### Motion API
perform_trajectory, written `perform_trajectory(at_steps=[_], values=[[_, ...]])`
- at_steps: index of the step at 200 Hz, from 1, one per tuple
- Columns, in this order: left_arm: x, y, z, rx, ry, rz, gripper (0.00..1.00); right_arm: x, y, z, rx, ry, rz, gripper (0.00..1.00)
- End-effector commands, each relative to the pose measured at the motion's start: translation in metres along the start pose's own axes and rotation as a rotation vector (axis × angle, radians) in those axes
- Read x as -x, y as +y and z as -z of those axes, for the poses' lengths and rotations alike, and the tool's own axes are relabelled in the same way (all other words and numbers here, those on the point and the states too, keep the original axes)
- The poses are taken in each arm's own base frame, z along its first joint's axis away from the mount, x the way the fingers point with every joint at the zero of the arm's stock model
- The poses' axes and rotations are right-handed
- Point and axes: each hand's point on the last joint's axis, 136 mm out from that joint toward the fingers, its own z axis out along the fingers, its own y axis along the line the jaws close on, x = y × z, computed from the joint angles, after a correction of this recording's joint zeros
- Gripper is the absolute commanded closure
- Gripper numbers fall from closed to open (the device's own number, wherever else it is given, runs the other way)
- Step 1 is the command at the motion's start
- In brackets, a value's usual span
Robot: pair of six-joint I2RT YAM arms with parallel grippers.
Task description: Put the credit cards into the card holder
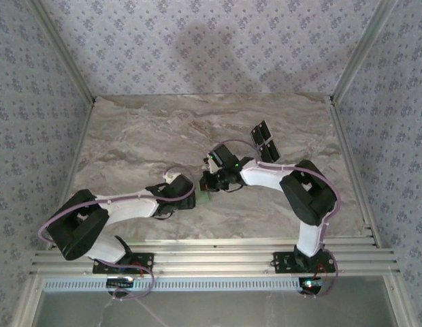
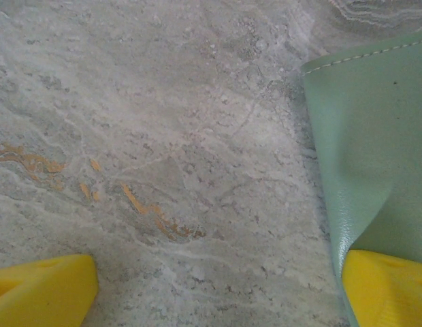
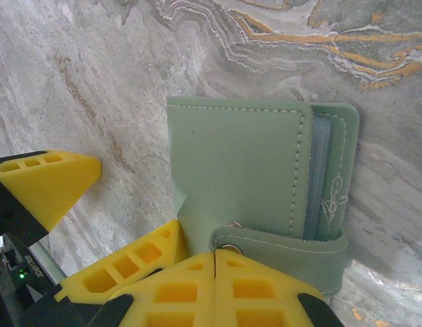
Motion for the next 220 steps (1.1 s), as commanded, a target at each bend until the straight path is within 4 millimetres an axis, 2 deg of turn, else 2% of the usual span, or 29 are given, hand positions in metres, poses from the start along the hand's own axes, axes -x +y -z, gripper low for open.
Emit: perform_trajectory(at_steps=[1, 139, 220], values=[[-0.027, -0.009, -0.022, -0.069, 0.108, -0.006, 0.05, -0.004, 0.004, -0.004, 0.011, 0.031, -0.019, 1.00], [-0.028, -0.009, -0.022, -0.071, 0.105, -0.007, 0.05, 0.000, -0.004, -0.020, -0.009, 0.047, -0.040, 1.00], [-0.027, -0.010, -0.022, -0.076, 0.104, -0.005, 0.05, -0.030, -0.038, -0.030, -0.087, 0.118, -0.100, 1.00]])
